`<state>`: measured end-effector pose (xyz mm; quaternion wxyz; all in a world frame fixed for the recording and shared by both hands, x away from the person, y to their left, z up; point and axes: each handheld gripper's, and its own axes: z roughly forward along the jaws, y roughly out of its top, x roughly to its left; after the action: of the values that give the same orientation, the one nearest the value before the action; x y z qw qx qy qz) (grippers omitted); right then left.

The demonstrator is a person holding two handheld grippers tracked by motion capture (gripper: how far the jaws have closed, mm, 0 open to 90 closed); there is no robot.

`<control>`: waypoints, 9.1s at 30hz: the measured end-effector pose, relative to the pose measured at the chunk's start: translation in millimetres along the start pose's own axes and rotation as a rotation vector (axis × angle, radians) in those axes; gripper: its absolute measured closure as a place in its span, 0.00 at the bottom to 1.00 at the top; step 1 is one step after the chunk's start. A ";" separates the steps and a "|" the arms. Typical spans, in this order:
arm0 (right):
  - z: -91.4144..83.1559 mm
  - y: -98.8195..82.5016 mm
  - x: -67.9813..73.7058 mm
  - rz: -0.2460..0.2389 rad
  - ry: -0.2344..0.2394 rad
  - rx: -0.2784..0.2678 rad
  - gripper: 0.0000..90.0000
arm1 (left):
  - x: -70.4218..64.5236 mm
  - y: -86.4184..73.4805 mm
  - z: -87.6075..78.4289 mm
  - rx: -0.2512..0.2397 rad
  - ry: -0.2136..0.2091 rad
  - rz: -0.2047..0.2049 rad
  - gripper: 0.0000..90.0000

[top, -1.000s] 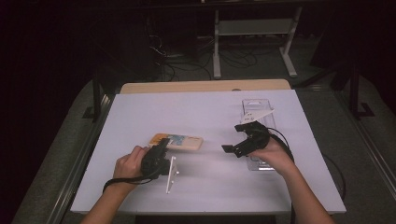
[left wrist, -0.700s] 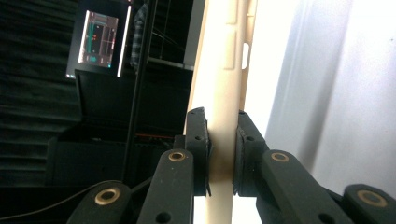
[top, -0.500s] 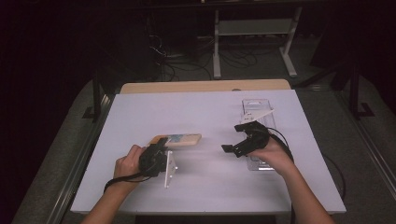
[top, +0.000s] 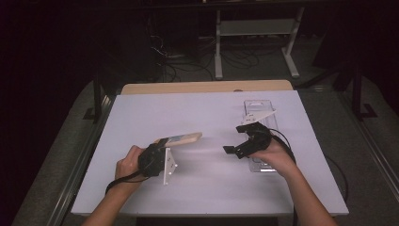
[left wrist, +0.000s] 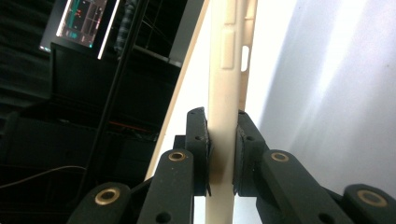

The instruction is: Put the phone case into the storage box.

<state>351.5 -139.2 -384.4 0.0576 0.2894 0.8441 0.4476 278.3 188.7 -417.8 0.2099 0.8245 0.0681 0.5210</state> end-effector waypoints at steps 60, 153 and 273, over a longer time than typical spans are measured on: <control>0.2 0.3 -0.4 0.002 -0.014 0.002 0.02 | 49.4 -40.3 7.4 -0.074 -0.313 -0.852 0.88; 62.1 42.8 9.0 0.265 0.109 -0.153 0.00 | 43.2 -4.4 15.4 -0.067 -0.265 -0.967 0.88; 82.3 38.3 16.9 0.450 0.177 -0.265 0.10 | 35.8 -7.7 12.0 -0.168 -0.686 -0.758 0.05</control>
<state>383.6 -54.1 -400.2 -0.0800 0.4194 0.6943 0.5794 305.7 204.2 -395.7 0.4599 0.8456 0.2471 0.1115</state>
